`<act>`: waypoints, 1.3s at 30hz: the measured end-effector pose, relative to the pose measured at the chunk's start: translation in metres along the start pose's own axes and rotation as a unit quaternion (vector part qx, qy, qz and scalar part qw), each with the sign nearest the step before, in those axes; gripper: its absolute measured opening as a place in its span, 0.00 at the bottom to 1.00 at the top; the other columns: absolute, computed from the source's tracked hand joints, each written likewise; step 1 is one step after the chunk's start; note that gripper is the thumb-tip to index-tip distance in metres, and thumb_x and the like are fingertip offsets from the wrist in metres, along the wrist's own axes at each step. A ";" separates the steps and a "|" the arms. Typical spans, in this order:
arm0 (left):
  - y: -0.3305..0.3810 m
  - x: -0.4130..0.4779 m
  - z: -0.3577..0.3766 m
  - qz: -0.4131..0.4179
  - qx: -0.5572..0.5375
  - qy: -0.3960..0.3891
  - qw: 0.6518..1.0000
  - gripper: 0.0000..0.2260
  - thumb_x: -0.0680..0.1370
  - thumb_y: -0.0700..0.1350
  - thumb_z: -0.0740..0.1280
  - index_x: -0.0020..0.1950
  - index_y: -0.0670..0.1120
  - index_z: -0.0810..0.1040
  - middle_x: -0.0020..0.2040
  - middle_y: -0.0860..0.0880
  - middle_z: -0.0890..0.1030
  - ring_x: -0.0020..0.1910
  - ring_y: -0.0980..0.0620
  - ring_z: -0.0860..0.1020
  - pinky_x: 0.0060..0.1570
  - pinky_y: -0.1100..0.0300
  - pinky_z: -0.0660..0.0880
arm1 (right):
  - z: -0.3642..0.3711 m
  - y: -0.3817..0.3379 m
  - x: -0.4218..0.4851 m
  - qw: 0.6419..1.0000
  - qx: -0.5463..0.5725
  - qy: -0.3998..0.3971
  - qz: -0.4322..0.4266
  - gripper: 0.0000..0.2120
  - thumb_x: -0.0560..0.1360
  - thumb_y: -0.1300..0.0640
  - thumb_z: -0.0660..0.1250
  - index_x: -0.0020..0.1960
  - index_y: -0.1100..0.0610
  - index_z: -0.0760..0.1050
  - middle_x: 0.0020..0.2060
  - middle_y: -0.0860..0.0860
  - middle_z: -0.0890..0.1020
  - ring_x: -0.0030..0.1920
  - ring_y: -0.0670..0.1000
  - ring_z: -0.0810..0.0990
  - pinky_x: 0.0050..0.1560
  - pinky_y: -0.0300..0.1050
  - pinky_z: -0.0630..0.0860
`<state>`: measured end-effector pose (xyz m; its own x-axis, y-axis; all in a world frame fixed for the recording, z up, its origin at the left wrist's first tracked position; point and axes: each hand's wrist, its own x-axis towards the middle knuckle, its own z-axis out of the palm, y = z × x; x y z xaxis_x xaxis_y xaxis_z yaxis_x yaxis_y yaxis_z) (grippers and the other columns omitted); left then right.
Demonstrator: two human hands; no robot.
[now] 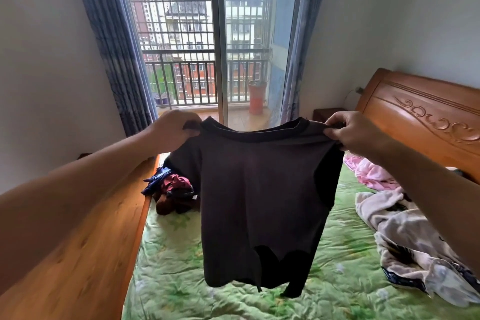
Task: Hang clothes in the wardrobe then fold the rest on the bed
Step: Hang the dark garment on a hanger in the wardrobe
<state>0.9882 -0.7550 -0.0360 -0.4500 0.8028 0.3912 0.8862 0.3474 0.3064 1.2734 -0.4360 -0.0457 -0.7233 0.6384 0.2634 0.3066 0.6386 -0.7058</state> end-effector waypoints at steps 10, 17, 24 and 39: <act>0.040 0.013 0.044 0.019 -0.151 0.123 0.981 0.09 0.85 0.41 0.56 0.58 0.54 0.72 0.48 0.47 0.82 0.48 0.41 0.81 0.50 0.44 0.78 | -0.027 -0.001 -0.047 0.906 -0.422 0.039 -0.002 0.10 0.83 0.53 0.56 0.62 0.43 0.63 0.33 0.48 0.70 0.31 0.51 0.71 0.29 0.42 0.60; 0.081 0.042 0.073 0.188 -0.038 0.104 0.976 0.11 0.84 0.50 0.60 0.61 0.47 0.74 0.53 0.42 0.82 0.48 0.40 0.80 0.47 0.54 0.72 | -0.074 0.030 -0.091 0.936 -0.311 0.140 0.090 0.11 0.79 0.56 0.62 0.60 0.47 0.72 0.54 0.60 0.75 0.53 0.65 0.79 0.52 0.54 0.73; 0.121 0.075 0.098 0.273 -0.056 0.101 0.955 0.13 0.84 0.48 0.61 0.55 0.39 0.78 0.49 0.41 0.78 0.47 0.41 0.78 0.51 0.52 0.75 | -0.111 0.051 -0.147 0.932 -0.173 0.312 0.061 0.12 0.77 0.64 0.59 0.54 0.49 0.71 0.43 0.50 0.78 0.46 0.55 0.78 0.46 0.50 0.72; 0.289 0.074 0.115 0.280 -0.269 0.098 0.916 0.06 0.82 0.53 0.60 0.52 0.54 0.75 0.39 0.48 0.77 0.37 0.58 0.71 0.36 0.73 0.65 | -0.203 0.009 -0.311 0.851 -0.359 0.377 0.065 0.13 0.82 0.48 0.62 0.58 0.55 0.78 0.51 0.56 0.84 0.52 0.61 0.81 0.51 0.53 0.76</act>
<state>1.2237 -0.5397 -0.0183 0.0009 0.6617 0.7498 0.8255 -0.4237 0.3729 1.6265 -0.5414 -0.0008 -0.1348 0.6453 0.7519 0.8491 0.4664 -0.2480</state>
